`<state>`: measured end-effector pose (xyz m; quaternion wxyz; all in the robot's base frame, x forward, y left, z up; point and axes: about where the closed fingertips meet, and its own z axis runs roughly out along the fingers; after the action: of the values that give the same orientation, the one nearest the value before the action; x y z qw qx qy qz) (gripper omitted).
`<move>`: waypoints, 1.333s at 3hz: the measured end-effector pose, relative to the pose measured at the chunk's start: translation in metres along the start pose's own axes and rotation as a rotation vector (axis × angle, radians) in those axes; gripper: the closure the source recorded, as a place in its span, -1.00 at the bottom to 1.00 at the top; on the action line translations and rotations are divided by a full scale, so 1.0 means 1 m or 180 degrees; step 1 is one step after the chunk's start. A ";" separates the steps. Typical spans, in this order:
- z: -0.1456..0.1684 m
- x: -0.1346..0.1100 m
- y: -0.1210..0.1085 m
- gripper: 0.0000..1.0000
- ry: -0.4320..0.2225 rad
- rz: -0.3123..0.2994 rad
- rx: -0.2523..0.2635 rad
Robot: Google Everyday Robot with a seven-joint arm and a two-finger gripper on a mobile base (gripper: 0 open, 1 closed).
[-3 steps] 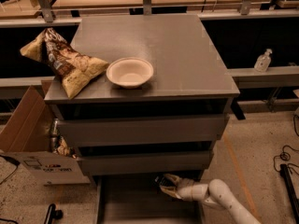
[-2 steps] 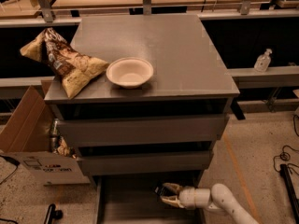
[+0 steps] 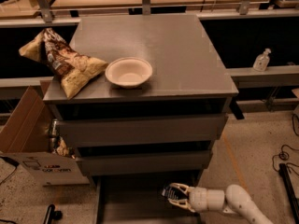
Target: Pick rxbar blueberry from bottom drawer and place on counter
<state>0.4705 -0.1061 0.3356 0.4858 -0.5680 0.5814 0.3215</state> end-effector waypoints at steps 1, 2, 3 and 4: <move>-0.047 -0.068 -0.005 1.00 0.0100 -0.0469 0.0047; -0.088 -0.128 -0.016 1.00 -0.0084 -0.0851 0.0112; -0.088 -0.140 -0.005 1.00 -0.0207 -0.0908 -0.0055; -0.089 -0.146 -0.010 1.00 -0.0239 -0.0937 -0.0056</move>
Offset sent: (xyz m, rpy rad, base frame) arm -0.0329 -0.0770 0.2600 0.0899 -0.4481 0.1581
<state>0.4451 -0.1394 0.5022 0.5440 -0.6389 0.4704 0.2730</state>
